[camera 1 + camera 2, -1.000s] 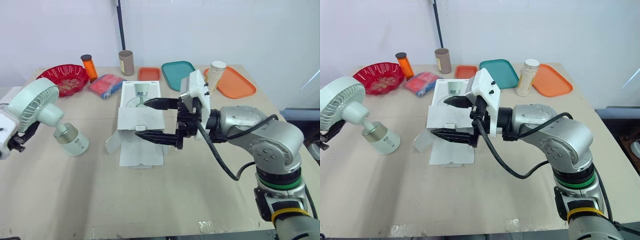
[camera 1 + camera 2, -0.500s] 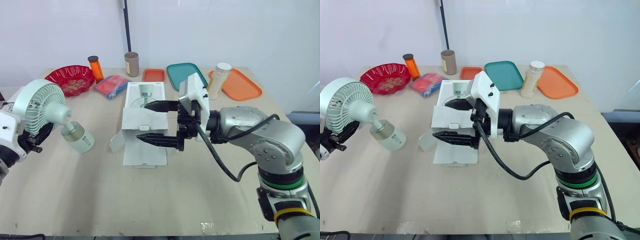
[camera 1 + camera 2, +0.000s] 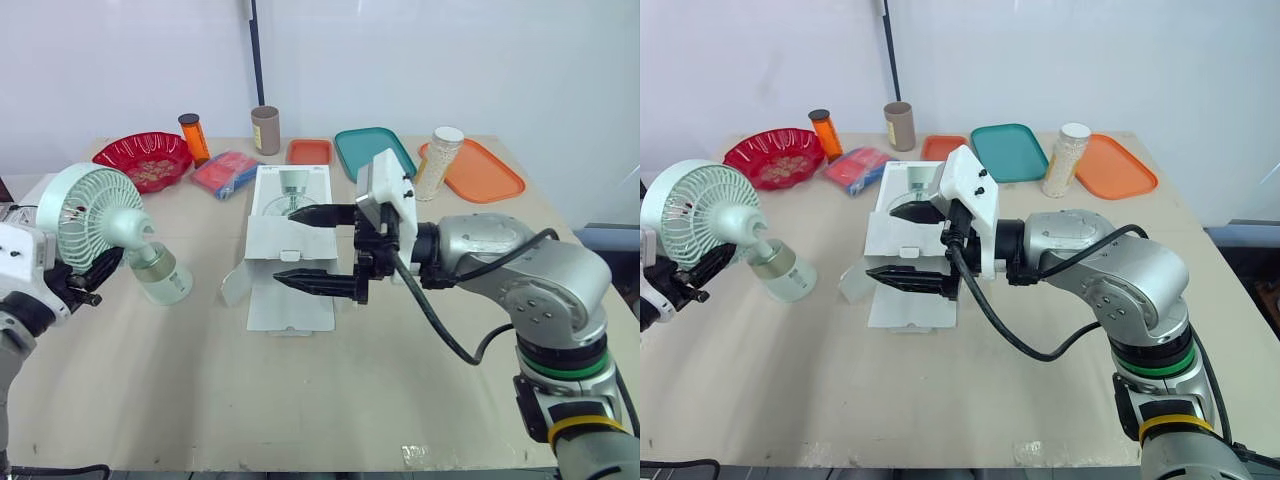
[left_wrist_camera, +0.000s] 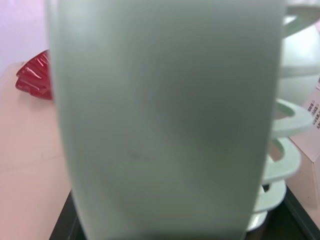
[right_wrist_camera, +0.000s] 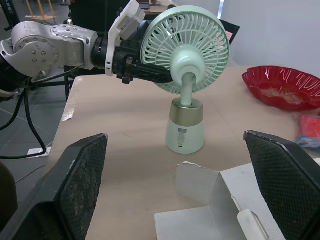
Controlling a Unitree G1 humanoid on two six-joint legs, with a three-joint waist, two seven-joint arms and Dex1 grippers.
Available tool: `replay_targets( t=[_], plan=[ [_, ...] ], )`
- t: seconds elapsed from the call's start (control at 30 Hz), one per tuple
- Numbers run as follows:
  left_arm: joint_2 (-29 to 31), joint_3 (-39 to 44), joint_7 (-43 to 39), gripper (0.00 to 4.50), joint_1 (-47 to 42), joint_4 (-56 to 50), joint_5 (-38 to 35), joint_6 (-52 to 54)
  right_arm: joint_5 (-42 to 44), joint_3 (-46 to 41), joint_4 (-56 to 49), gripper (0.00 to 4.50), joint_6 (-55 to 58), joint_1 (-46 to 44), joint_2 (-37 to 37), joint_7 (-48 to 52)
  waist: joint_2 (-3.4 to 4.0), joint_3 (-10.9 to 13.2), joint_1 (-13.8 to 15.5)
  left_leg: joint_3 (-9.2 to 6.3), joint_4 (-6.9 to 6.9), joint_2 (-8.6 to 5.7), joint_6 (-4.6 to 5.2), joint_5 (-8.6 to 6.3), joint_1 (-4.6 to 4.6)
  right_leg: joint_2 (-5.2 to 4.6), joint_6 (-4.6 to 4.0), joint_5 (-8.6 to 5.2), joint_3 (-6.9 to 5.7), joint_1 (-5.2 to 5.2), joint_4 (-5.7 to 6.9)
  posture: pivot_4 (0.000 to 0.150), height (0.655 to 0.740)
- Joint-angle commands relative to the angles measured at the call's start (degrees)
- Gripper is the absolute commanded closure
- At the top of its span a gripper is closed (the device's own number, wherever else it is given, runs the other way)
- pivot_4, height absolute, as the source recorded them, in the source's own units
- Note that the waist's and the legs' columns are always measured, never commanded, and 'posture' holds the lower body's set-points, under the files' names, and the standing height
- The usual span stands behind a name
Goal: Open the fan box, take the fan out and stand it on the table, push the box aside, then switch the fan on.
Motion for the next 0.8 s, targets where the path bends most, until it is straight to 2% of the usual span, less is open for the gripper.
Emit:
replay_targets(
  t=[0.03,0.27,0.47,0.8],
  plan=[
    [-1.3,-2.8,1.6,2.58,0.2,-0.7,-1.4,2.3,0.0,-0.4,-1.7,0.0,-0.1,-1.2,0.1,-0.2,0.01,0.0,0.0,0.0,0.0,0.0,0.0,0.0,0.0,0.0,0.0,0.0,0.0,0.0,0.0,0.15,0.74],
    [-3.7,-2.8,5.1,2.58,-1.3,-3.1,-6.4,8.1,-0.4,0.0,-1.5,0.0,-0.1,-1.1,0.2,-0.1,0.12,0.0,0.1,-0.07,0.0,-0.03,-0.04,0.02,0.01,-0.02,0.28,-0.17,-0.02,0.04,0.0,0.15,0.74],
    [-3.1,-2.9,6.0,2.58,-1.9,-2.0,-6.7,9.6,-0.9,0.1,-1.2,0.0,-0.3,-1.1,0.4,0.0,0.15,-0.1,0.1,-0.11,-0.02,-0.1,-0.08,0.05,0.01,-0.08,0.42,-0.28,-0.03,0.06,0.0,0.15,0.74],
    [-2.2,-3.6,7.3,2.58,-7.9,0.2,-7.6,13.3,-1.4,-0.1,-1.4,0.0,-0.2,-0.7,0.7,0.1,0.18,0.0,0.3,-0.28,-0.08,-0.17,-0.36,0.2,-0.04,-0.11,0.48,-0.32,-0.12,0.1,-0.04,0.15,0.74]
  ],
)
